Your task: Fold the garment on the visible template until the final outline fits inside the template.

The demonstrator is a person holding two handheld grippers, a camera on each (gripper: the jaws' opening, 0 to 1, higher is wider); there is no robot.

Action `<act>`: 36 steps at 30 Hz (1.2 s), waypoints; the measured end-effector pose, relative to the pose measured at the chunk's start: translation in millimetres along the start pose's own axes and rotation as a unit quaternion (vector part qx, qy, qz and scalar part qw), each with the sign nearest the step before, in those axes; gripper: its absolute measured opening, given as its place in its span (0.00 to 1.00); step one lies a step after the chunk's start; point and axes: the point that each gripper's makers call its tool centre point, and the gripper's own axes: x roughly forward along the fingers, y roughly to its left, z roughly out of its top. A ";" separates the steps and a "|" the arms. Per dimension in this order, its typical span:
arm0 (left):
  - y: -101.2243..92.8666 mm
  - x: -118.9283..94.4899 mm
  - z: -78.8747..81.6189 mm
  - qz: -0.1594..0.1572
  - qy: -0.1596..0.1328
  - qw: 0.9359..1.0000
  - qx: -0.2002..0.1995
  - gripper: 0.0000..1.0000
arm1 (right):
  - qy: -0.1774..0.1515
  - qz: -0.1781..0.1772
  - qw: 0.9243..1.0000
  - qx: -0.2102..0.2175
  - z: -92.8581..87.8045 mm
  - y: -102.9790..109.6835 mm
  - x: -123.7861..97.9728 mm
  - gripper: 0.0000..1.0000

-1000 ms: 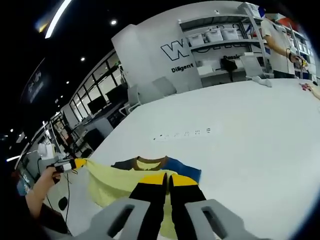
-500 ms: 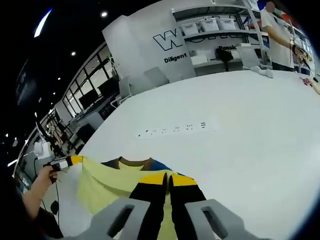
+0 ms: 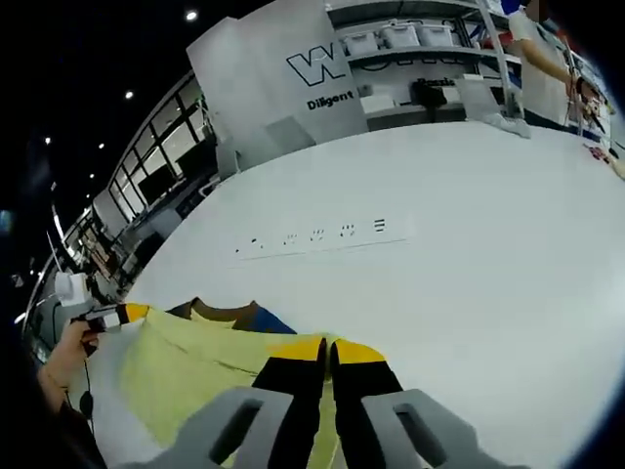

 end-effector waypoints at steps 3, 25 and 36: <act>2.1 4.3 -7.0 0.004 0.010 1.000 0.010 0.02 | 0.003 -0.001 1.000 -0.006 -3.1 -3.2 5.9 0.00; -4.5 -7.3 -15.3 0.007 0.016 0.971 0.237 0.40 | 0.025 -0.041 0.961 -0.272 -32.2 -10.9 -8.9 0.34; 14.0 9.0 6.8 0.055 -0.031 0.984 0.168 0.38 | -0.053 -0.034 0.982 -0.179 9.5 -9.3 12.5 0.36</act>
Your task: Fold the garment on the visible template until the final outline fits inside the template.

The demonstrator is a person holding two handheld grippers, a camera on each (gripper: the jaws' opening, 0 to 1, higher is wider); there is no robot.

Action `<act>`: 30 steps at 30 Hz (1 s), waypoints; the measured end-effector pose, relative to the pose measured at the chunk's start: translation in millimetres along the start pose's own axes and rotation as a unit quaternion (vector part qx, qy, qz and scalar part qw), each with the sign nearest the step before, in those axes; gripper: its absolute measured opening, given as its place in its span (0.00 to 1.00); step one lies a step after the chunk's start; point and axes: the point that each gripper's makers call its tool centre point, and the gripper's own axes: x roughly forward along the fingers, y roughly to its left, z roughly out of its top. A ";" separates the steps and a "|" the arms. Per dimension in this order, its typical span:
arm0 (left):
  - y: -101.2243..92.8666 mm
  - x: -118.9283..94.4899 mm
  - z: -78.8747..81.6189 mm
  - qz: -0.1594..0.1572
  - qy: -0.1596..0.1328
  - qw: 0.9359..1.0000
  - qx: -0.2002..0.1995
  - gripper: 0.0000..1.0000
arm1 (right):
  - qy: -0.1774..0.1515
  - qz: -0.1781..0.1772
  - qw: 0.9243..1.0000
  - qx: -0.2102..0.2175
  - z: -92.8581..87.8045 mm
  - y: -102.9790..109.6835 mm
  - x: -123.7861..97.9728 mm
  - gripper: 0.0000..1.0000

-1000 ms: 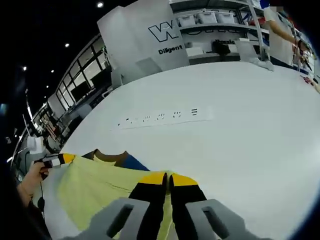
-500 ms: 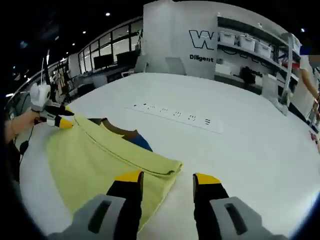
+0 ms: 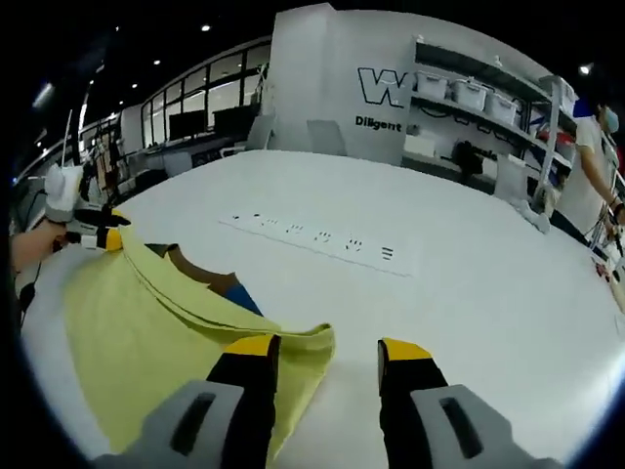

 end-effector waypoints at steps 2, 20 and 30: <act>10.9 1.8 -3.7 0.025 0.008 0.998 -0.054 0.36 | 0.009 -0.008 0.999 0.046 -3.7 -5.3 5.3 0.36; 3.7 -20.7 -6.5 -0.025 0.026 0.992 -0.123 0.32 | -0.007 0.036 0.980 0.194 -0.3 9.1 -14.2 0.36; -40.1 -64.3 -5.1 -0.089 0.010 0.989 -0.121 0.34 | -0.010 0.075 0.978 0.196 -13.2 43.8 -58.8 0.36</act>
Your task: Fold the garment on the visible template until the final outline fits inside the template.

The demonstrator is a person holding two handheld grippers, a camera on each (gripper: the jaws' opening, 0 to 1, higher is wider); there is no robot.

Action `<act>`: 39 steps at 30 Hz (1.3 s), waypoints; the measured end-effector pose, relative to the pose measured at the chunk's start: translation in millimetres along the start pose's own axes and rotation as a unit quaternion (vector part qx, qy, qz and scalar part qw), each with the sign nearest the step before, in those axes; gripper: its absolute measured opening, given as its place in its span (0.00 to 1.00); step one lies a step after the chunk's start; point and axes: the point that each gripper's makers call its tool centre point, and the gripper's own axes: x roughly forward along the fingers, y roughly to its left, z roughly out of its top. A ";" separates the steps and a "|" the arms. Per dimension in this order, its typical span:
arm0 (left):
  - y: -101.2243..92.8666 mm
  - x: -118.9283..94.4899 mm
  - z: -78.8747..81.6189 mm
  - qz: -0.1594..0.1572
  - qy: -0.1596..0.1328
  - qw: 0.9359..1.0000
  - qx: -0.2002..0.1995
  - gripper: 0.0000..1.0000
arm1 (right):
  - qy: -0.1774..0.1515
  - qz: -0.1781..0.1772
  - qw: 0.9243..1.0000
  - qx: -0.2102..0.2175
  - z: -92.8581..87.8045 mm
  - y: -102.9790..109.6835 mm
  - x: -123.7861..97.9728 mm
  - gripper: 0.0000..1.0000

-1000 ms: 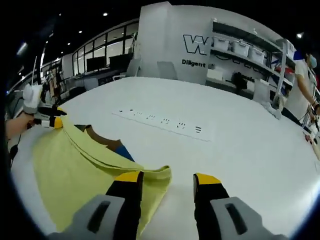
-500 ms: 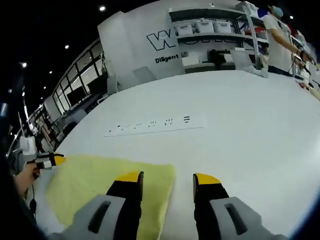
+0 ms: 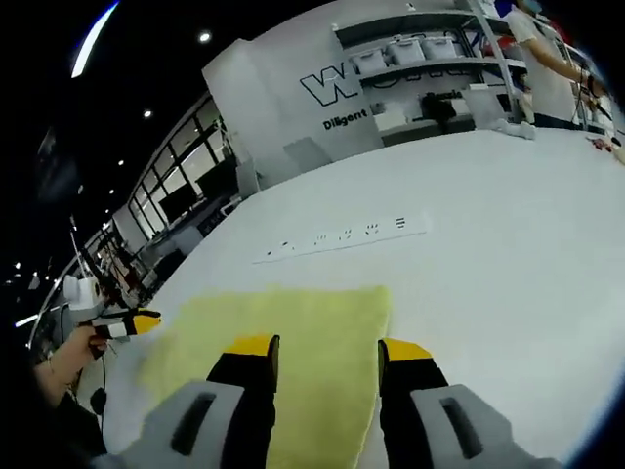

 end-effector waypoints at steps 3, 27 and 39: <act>-7.7 -11.7 -10.3 -0.005 0.001 1.000 -0.008 0.35 | 0.004 0.000 1.000 -0.007 -11.1 4.6 -16.7 0.36; -30.3 -74.2 -59.0 -0.038 0.007 0.999 0.007 0.25 | 0.048 0.028 0.996 -0.068 -80.8 12.7 -76.0 0.14; -32.6 -72.0 -77.4 -0.030 0.022 0.999 -0.010 0.20 | 0.061 0.014 0.997 -0.047 -97.7 1.8 -74.9 0.08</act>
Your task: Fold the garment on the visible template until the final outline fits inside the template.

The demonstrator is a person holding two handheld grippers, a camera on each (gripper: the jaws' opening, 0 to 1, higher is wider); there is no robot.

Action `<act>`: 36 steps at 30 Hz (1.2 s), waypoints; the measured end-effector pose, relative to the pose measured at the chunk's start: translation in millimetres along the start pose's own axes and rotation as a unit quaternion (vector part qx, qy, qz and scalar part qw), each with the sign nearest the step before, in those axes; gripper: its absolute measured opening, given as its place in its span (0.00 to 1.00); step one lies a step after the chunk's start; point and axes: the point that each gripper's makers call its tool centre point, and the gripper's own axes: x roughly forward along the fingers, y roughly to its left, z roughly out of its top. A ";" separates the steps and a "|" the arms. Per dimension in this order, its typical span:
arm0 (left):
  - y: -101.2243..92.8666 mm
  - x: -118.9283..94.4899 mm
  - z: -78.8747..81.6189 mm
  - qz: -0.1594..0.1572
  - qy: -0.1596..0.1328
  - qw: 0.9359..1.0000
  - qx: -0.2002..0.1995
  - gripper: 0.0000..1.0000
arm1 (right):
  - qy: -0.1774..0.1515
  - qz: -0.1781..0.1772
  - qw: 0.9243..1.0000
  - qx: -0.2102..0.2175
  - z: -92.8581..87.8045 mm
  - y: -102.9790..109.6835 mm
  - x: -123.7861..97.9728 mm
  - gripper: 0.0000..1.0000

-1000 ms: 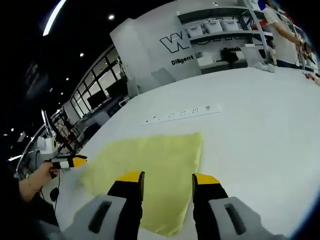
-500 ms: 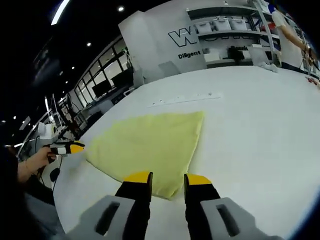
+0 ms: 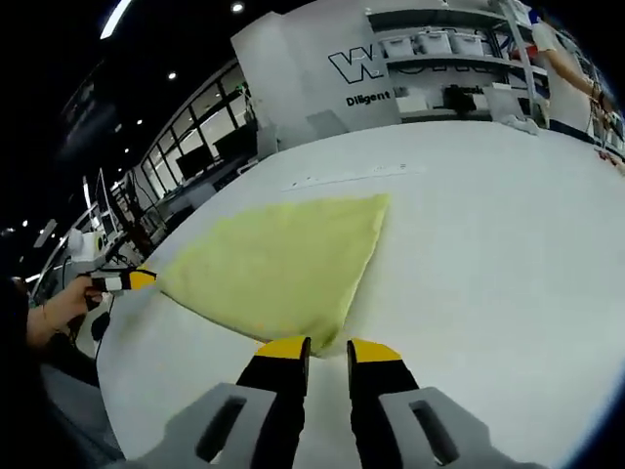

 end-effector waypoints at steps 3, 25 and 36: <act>-1.2 2.2 -4.3 0.001 0.007 1.000 -0.003 0.18 | 0.002 0.002 1.000 0.008 -1.7 -1.3 3.3 0.05; 0.0 4.9 -19.0 -0.027 0.038 0.995 0.086 0.01 | -0.007 -0.014 0.999 -0.036 5.7 -11.9 0.0 0.00; 5.8 -3.0 -16.7 -0.068 0.025 0.984 0.160 0.00 | 0.003 -0.025 0.999 -0.048 2.7 -15.5 -2.3 0.00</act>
